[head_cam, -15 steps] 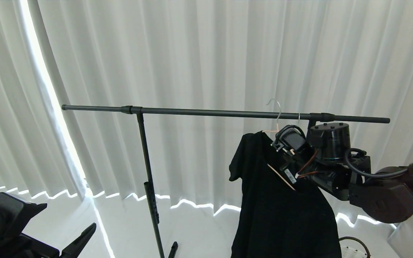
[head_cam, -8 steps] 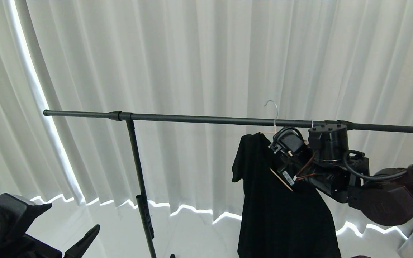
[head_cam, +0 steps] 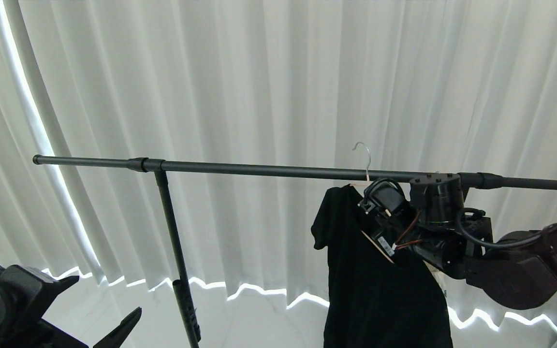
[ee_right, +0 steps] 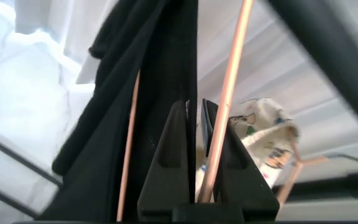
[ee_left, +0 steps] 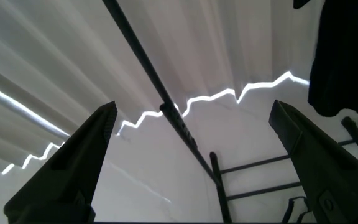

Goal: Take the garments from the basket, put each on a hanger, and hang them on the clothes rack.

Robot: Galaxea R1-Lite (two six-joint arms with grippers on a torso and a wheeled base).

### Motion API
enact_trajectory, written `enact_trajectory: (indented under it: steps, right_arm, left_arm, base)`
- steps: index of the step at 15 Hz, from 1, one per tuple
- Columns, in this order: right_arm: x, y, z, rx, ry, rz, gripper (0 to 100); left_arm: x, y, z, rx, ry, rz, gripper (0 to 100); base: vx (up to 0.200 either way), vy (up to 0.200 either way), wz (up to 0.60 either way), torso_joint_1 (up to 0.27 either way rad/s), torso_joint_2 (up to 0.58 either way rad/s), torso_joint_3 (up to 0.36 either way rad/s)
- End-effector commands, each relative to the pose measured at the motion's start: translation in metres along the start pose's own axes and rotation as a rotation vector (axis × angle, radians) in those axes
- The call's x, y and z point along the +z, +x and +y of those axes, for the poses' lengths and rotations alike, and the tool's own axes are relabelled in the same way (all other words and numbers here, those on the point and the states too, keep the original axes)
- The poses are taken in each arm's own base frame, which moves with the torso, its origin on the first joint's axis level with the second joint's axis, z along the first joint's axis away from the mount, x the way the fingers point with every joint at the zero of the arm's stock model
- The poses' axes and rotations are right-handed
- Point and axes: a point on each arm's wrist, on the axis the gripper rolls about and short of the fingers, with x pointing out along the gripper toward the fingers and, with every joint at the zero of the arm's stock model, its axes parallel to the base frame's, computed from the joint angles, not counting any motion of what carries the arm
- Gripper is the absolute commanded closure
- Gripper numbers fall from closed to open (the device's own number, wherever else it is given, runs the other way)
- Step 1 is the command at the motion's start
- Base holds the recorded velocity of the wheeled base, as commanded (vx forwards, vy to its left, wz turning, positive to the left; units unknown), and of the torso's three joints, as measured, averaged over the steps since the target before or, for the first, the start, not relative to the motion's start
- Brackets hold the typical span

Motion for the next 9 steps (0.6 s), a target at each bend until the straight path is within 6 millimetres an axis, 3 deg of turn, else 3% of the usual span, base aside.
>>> enact_trajectory:
  steps: [1, 6, 9]
  right_arm:
    - [-0.006, 0.006, 0.007, 0.016, -0.015, 0.026, 100]
    - [-0.028, 0.03, 0.012, 0.016, -0.029, 0.116, 100]
    - [-0.033, 0.035, 0.012, 0.014, -0.03, 0.132, 100]
  left_arm:
    - [0.0, 0.0, 0.0, -0.001, 0.0, -0.003, 0]
    - [-0.002, 0.0, -0.001, -0.005, 0.001, 0.009, 0]
    - [-0.005, 0.0, -0.002, -0.009, 0.001, 0.017, 0]
  base:
    - [0.0, 0.0, 0.0, 0.0, 0.0, 0.0]
    - [0.0, 0.0, 0.0, 0.0, 0.0, 0.0]
    - [0.0, 0.0, 0.0, 0.0, 0.0, 0.0]
